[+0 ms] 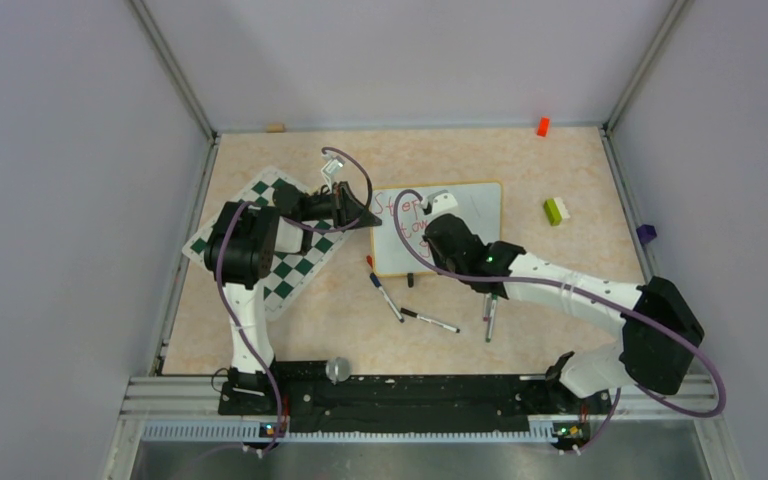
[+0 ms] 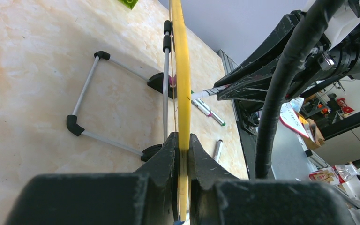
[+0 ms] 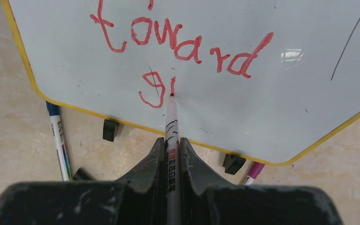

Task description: Write a sentence on the whiteboard

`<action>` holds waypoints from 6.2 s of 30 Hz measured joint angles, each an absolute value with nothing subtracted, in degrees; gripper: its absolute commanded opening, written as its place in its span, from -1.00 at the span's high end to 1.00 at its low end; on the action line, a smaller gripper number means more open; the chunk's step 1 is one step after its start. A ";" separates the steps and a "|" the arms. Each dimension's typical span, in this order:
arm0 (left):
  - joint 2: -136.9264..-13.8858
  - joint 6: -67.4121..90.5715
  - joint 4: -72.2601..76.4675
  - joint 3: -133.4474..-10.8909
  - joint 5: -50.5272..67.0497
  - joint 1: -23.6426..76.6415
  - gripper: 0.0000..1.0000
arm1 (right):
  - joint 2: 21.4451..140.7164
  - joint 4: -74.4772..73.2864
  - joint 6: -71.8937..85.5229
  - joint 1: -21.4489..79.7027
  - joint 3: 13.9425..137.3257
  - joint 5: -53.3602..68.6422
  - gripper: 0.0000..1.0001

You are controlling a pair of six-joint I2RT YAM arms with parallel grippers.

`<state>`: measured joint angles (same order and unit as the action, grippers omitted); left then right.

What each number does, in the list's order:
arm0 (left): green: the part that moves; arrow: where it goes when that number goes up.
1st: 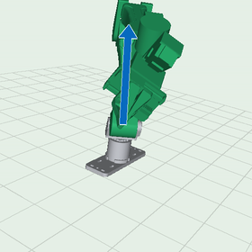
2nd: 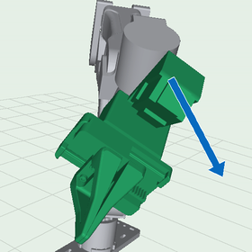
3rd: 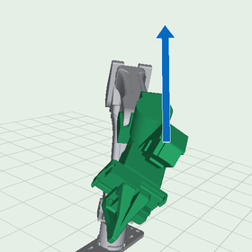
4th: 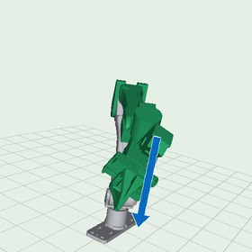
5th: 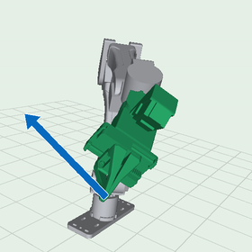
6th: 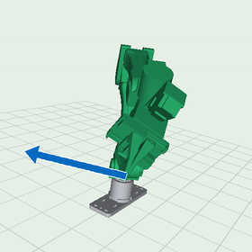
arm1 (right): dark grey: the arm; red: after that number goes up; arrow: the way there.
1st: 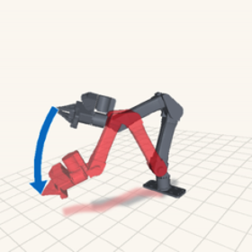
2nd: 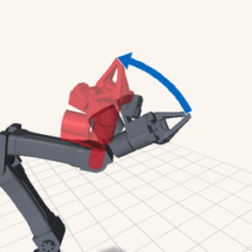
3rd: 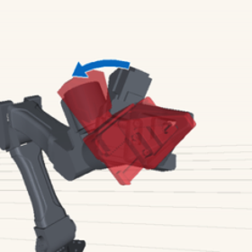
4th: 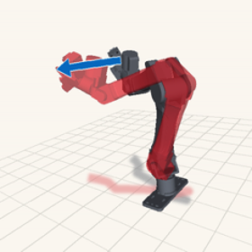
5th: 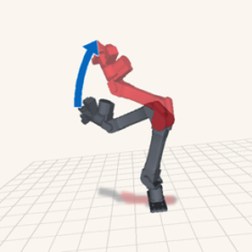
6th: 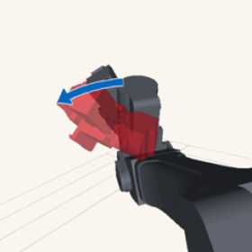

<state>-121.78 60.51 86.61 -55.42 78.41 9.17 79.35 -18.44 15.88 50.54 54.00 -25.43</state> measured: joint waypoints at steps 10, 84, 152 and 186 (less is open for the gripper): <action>-121.78 60.53 86.59 -55.42 78.41 9.17 1.00 | 79.40 -18.57 15.53 50.50 54.63 -26.33 1.00; -121.78 61.34 86.59 -55.42 78.37 9.19 1.00 | 77.14 -17.78 14.74 49.58 52.64 -29.30 1.00; -121.78 61.39 86.59 -55.42 78.46 9.21 1.00 | 76.36 -20.01 14.76 49.58 52.16 -27.33 1.00; -121.78 61.43 86.59 -55.42 78.63 9.30 1.00 | 75.09 -20.58 14.74 48.84 52.16 -29.85 1.00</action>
<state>-121.78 61.43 86.59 -55.42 78.63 9.30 75.09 -20.58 14.74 48.84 52.16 -29.85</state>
